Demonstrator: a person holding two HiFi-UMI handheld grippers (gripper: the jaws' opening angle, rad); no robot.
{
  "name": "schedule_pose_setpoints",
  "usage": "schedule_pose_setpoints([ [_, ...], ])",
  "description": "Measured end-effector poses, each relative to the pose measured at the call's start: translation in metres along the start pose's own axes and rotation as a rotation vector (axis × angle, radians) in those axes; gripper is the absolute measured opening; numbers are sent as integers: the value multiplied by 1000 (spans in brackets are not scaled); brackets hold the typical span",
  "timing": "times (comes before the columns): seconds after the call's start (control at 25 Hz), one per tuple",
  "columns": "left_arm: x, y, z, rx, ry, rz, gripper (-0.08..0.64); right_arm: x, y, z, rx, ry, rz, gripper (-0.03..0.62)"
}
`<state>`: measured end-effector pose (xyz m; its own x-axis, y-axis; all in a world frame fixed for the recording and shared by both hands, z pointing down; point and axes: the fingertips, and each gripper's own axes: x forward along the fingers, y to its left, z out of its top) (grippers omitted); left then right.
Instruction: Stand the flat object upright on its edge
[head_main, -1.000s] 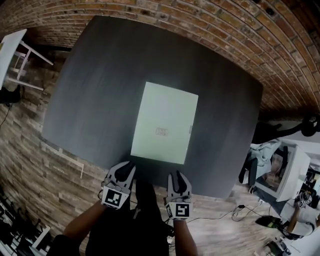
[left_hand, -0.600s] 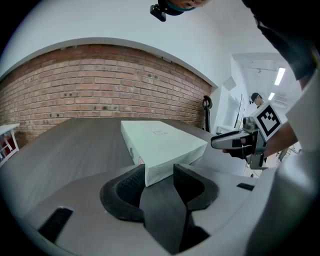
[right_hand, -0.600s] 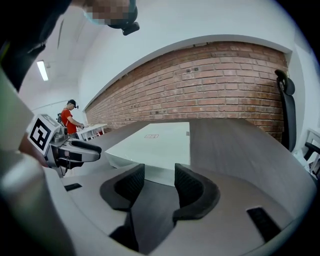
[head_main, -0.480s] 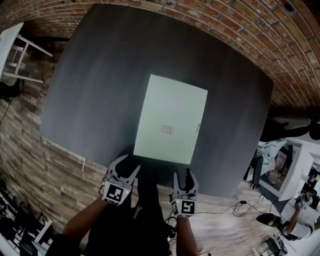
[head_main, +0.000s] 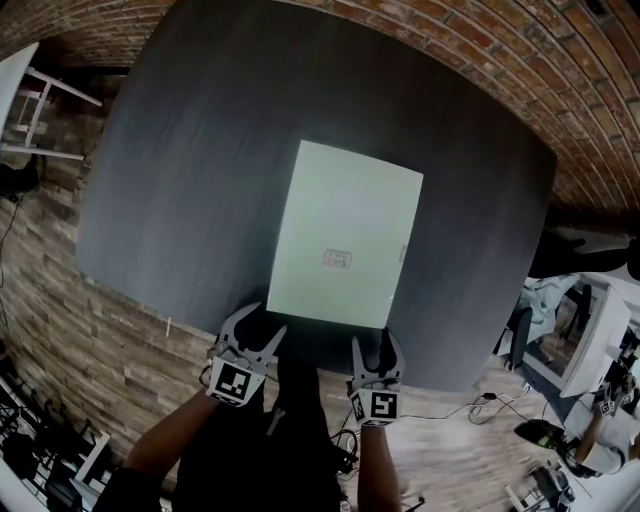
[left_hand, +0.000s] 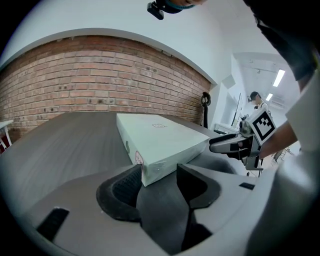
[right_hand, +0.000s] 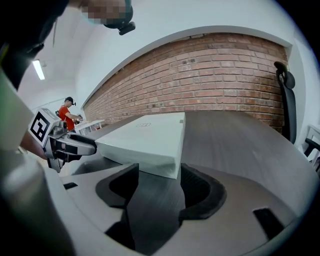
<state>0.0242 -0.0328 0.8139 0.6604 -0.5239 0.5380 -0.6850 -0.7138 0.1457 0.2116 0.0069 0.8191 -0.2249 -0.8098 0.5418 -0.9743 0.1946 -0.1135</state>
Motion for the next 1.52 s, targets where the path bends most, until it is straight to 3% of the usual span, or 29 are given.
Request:
schedule_pose_setpoints([
  [0.32,9,2,-9,-12,14,-8,210,14,-1,-3,-47,12,25,259],
  [0.68,15,-2,-3,-39,-3,-23,210,18,-6,3,-34,-1,18,259],
  [1.12,-1,1,10,66,-3,8,210,5,9,16,-60,-17,64,259],
  [1.28,-13,-3,15,68,-10,20,210,-3,16,35,-32,-61,60,259],
  [1.52,-39,-5,41,99,-34,37,212,-26,29,51,-78,-72,107,259],
])
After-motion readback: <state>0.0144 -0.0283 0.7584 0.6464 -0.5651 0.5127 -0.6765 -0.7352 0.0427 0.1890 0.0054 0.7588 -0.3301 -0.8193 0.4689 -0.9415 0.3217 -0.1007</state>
